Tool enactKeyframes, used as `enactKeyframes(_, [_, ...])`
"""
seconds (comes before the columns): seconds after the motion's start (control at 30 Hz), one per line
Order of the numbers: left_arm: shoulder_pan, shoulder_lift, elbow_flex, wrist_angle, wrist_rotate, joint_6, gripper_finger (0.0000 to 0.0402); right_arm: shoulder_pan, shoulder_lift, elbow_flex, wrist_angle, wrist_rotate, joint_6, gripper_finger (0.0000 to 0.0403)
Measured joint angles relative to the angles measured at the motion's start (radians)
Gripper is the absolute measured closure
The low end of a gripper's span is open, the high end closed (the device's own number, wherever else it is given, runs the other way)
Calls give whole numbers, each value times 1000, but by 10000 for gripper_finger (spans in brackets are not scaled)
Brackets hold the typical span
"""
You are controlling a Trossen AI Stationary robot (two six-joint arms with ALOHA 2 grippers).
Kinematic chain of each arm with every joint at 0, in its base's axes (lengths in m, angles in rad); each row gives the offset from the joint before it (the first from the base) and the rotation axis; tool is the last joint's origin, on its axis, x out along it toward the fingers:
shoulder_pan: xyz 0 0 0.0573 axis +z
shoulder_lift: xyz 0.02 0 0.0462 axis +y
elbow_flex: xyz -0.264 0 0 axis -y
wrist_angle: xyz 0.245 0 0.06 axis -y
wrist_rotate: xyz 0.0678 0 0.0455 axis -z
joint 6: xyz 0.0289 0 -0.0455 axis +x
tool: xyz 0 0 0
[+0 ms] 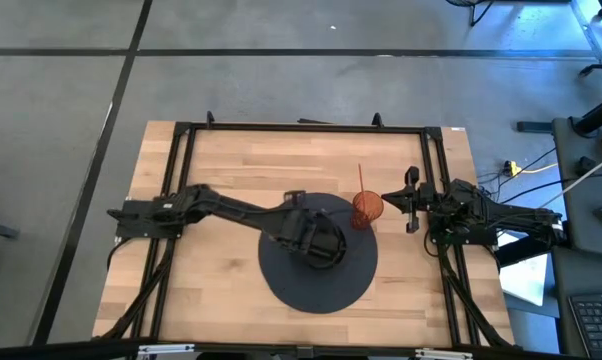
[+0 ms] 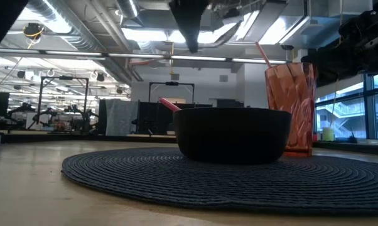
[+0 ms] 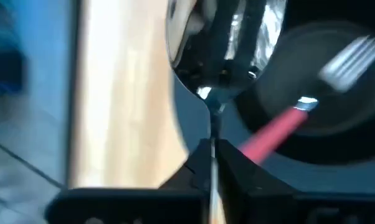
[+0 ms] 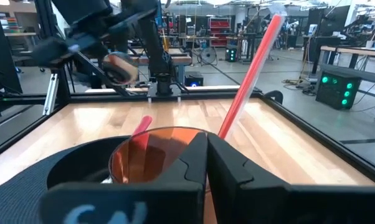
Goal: Pick & Place Utensil
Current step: Put the orange spoon into the black bowl on the blue mat
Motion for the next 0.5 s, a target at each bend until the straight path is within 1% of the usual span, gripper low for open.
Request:
enactKeyframes(0.07, [10, 4, 0, 9, -74, 136, 398, 0, 0, 0, 0, -1, 0, 392])
enactKeyframes(0.13, [17, 4, 1, 14, -151, 234, 398, 0, 0, 0, 0, 0, 0, 392])
enactKeyframes(0.23, [29, 25, 3, 12, -208, 394, 398, 0, 0, 0, -1, 0, -3, 392])
enactKeyframes(0.33, [29, 68, 2, 26, -308, 578, 398, 0, 0, 0, -5, 1, -4, 392])
enactKeyframes(0.5, [4, 165, 1, 85, -424, 852, 398, 0, 0, 0, -16, 0, -4, 392])
